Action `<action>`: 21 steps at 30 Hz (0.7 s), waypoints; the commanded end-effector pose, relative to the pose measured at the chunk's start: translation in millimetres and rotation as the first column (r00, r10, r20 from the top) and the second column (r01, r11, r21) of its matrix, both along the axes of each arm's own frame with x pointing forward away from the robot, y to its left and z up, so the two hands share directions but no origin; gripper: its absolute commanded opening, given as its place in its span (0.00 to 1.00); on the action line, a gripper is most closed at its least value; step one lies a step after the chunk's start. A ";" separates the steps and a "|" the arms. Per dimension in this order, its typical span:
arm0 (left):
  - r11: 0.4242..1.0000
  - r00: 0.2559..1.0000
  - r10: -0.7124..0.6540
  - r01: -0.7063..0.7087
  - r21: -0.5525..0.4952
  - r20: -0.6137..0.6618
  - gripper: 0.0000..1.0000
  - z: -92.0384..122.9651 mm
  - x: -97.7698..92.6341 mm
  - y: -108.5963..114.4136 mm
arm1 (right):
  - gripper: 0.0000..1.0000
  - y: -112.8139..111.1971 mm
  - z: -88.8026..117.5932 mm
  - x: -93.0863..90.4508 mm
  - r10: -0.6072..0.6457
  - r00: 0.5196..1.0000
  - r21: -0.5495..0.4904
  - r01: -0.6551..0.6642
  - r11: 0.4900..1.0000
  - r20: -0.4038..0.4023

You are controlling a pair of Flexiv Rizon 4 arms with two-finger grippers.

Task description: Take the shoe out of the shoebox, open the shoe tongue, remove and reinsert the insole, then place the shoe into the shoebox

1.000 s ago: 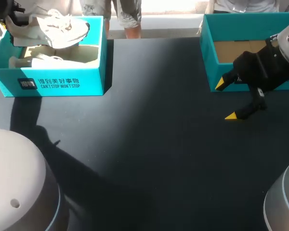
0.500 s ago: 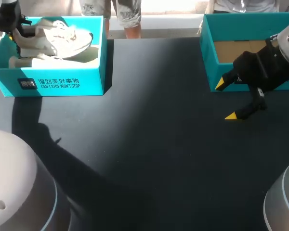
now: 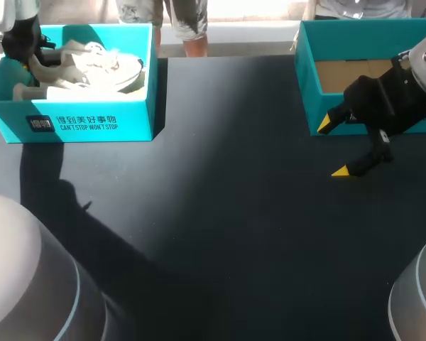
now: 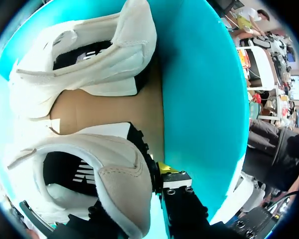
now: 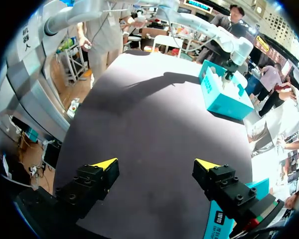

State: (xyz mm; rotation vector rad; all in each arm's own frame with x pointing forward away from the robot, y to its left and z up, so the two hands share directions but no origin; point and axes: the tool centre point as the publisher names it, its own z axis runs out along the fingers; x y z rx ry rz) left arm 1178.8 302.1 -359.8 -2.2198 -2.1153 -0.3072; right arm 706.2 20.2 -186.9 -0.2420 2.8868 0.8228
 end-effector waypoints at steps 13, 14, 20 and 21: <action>0.999 0.999 -0.031 0.029 -0.031 -0.045 0.41 0.4 10.6 2.2 | 1.00 0.6 -0.7 1.3 0.001 1.000 -0.002 -0.001 1.000 -0.002; 0.999 0.998 -0.041 0.040 -0.032 -0.037 0.42 4.6 9.4 0.7 | 1.00 0.6 -0.7 1.3 0.001 1.000 -0.002 -0.001 1.000 -0.002; 0.998 0.998 -0.060 0.059 -0.035 -0.029 0.47 13.4 10.6 -7.6 | 1.00 0.6 -0.7 1.3 0.001 1.000 -0.002 -0.001 1.000 -0.002; 0.997 0.997 -0.063 0.062 -0.035 -0.036 0.47 13.3 10.6 -7.8 | 1.00 0.6 -0.7 1.3 0.001 1.000 -0.002 -0.001 1.000 -0.002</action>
